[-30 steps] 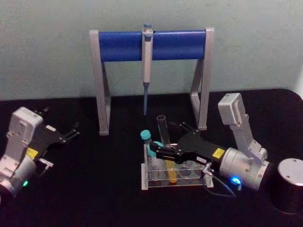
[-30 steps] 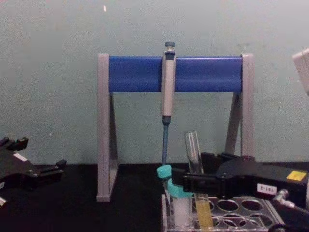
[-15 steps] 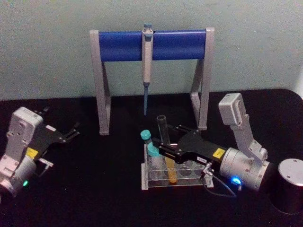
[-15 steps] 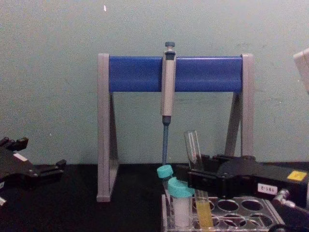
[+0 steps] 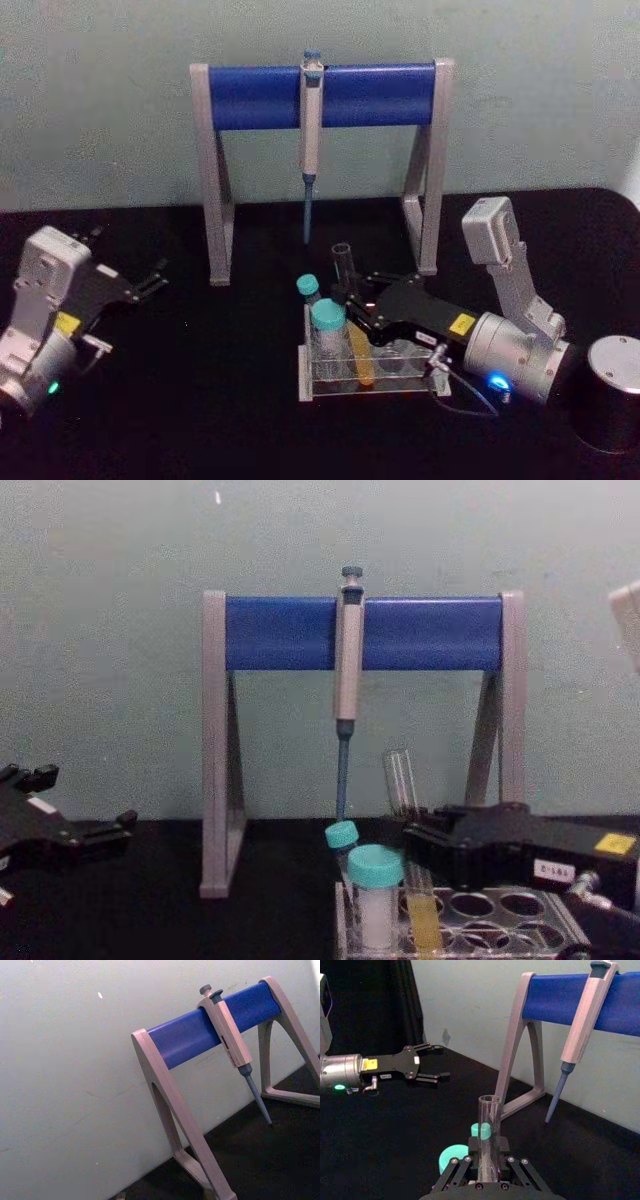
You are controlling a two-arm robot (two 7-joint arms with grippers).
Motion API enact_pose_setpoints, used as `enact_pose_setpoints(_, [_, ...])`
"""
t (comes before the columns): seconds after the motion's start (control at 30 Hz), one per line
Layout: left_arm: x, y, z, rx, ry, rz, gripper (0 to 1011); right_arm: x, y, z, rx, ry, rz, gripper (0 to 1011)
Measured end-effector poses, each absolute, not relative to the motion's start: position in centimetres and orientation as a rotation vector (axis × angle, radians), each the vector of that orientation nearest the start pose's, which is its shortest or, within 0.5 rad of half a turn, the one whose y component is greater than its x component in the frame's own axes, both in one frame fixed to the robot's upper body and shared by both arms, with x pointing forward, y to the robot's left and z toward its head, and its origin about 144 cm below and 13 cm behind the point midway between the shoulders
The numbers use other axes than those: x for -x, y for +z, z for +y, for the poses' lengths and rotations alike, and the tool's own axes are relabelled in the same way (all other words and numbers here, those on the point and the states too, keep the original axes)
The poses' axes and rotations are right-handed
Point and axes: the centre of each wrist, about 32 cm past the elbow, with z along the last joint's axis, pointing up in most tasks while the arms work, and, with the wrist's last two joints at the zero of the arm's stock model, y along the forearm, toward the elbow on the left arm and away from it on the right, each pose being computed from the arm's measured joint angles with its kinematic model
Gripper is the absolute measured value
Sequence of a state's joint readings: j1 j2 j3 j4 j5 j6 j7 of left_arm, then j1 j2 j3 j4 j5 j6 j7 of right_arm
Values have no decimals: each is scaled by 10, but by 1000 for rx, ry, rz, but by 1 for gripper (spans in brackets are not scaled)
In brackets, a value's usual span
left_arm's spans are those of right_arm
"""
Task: Pick up the test tube from the test tube rack, shake it, then place it back into the test tube rack.
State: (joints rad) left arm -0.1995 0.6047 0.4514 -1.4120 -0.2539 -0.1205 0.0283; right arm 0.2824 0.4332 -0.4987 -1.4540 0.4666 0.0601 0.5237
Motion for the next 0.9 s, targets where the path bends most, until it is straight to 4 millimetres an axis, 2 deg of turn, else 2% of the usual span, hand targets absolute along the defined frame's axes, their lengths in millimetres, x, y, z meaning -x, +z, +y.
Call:
enact_pose_setpoints(0.53, [-489,1140,310,-304,1248,-285,1001,-508,1164,-227,104,-653,52,223])
enact_pose_setpoints(0.9, [-489,1140,310,-304,1248,-285,1001,-500,1158,-233,23,-639,15,223])
